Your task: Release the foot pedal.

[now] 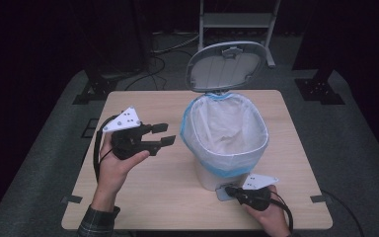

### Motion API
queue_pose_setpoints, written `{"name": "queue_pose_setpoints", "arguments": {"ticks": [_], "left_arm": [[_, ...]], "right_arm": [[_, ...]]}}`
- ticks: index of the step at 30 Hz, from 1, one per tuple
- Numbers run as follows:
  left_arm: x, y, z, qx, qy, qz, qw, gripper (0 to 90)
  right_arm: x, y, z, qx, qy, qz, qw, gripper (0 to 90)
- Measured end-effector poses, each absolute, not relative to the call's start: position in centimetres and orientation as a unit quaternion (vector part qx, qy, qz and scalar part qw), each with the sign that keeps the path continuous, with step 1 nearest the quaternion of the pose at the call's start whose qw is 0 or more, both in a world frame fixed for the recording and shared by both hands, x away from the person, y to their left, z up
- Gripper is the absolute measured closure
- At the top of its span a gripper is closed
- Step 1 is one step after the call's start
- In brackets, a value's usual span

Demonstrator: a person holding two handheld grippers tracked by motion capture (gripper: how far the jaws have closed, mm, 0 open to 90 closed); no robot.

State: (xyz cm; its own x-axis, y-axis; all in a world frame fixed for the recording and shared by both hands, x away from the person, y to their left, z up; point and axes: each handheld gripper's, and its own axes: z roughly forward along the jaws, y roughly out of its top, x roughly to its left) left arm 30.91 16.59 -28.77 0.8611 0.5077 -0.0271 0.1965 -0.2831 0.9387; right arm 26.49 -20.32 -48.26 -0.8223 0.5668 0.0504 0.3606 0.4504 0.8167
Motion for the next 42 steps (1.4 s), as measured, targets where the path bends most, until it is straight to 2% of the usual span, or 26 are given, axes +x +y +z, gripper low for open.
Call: {"name": "queue_pose_setpoints", "arguments": {"ticks": [15, 29, 33, 38, 42], "left_arm": [[29.8, 18.3, -33.7, 0.796, 0.252, 0.116, 0.538, 40.0], [28.7, 19.4, -35.9, 0.801, 0.271, 0.120, 0.520, 28.9], [28.3, 19.6, -36.6, 0.804, 0.275, 0.128, 0.512, 25.6], [27.6, 20.1, -37.7, 0.804, 0.283, 0.133, 0.505, 19.7], [27.2, 20.5, -38.4, 0.804, 0.286, 0.136, 0.503, 18.6]], "right_arm": [[25.9, -20.8, -46.6, 0.277, 0.832, 0.466, 0.121, 87.7], [25.1, -22.2, -45.7, 0.277, 0.823, 0.481, 0.120, 82.0], [24.8, -22.9, -45.6, 0.278, 0.824, 0.479, 0.122, 77.9], [24.2, -24.3, -45.5, 0.289, 0.817, 0.485, 0.120, 68.7], [24.1, -25.2, -45.5, 0.301, 0.811, 0.487, 0.121, 62.7]]}}
